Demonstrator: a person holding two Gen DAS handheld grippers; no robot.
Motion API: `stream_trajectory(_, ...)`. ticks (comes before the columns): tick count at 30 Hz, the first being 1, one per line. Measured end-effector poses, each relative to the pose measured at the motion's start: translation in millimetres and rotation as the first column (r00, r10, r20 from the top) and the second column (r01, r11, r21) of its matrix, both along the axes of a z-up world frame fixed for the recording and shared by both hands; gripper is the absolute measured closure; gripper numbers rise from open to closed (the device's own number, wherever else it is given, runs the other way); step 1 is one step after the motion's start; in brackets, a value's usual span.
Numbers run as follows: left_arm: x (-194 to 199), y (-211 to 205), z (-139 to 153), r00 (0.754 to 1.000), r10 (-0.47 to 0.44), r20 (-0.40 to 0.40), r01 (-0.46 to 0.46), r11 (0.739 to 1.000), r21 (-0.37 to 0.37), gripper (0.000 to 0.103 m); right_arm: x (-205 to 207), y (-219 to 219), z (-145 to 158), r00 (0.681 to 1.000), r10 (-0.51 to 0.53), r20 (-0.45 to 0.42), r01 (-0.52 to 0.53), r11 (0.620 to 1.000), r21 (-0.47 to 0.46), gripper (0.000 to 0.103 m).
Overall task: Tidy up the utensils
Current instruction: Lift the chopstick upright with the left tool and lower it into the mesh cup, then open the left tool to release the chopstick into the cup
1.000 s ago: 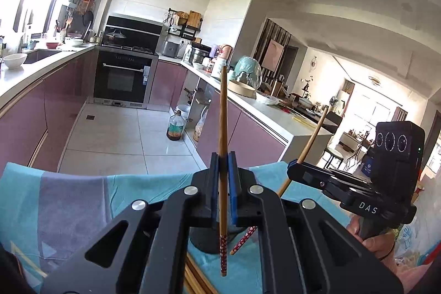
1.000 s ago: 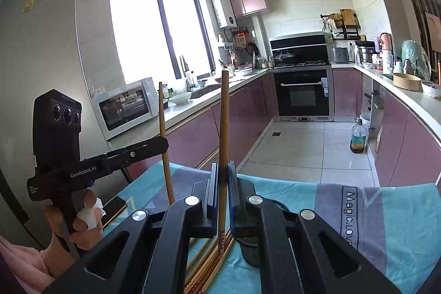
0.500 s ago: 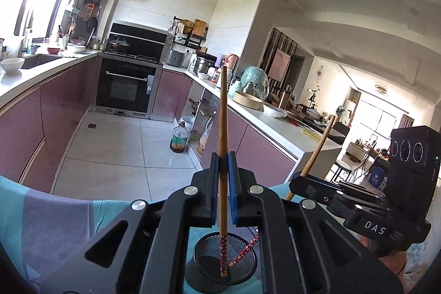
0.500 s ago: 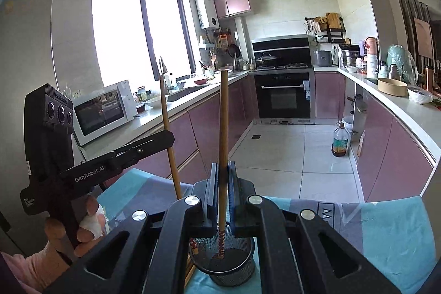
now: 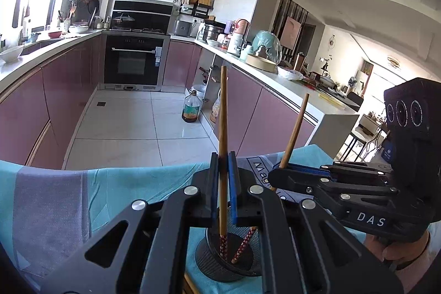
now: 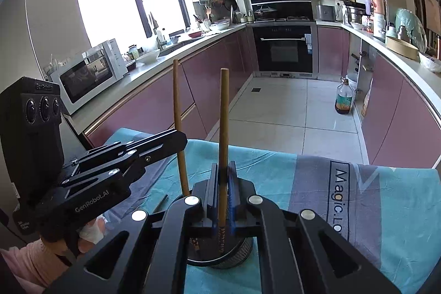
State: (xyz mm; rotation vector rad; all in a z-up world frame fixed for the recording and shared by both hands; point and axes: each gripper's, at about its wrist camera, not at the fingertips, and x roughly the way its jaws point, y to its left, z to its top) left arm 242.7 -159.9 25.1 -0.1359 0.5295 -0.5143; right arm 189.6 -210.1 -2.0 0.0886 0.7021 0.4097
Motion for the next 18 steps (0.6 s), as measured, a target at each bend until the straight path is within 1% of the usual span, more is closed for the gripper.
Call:
stream_trajectory(6,10.8,6.2,-17.6,1.0,0.008,-0.025,-0.008,1.0,0.017,0.095,7.4,0.3,0.4,1.0,-0.017,-0.009,0.017,1.0,0.013,0.095)
stream_trajectory(9,11.9,8.8,-21.0,1.0,0.021,-0.02,-0.02,1.0,0.022,0.094,8.8,1.8,0.0,1.0,-0.028,-0.004,0.028,0.999,0.022,0.093)
stream_trajectory(10,7.7,17.5,-21.9,1.0,0.025,-0.016,-0.024,0.999,0.023,0.09,8.0,2.0,0.7,1.0,-0.028,-0.001,0.028,0.999,0.027,0.091)
stream_trajectory(11,6.2,19.3,-21.1,1.0,0.03,-0.008,-0.03,0.999,0.022,0.088,6.9,1.5,1.3,1.0,-0.029,0.004,0.029,0.999,0.034,0.088)
stream_trajectory(13,2.0,23.3,-17.3,0.999,0.04,0.006,-0.04,0.999,0.024,0.08,4.0,-0.2,3.0,0.999,-0.035,0.017,0.034,0.999,0.04,0.082)
stream_trajectory(15,-2.1,28.9,-15.0,0.999,0.05,0.019,-0.051,0.998,0.024,0.075,0.5,-2.0,3.9,0.999,-0.038,0.026,0.036,0.998,0.05,0.08)
stream_trajectory(18,-11.1,39.2,-10.5,0.998,0.062,0.033,-0.062,0.998,0.016,0.073,-5.2,-3.0,5.1,0.999,-0.033,0.036,0.031,0.998,0.059,0.076)
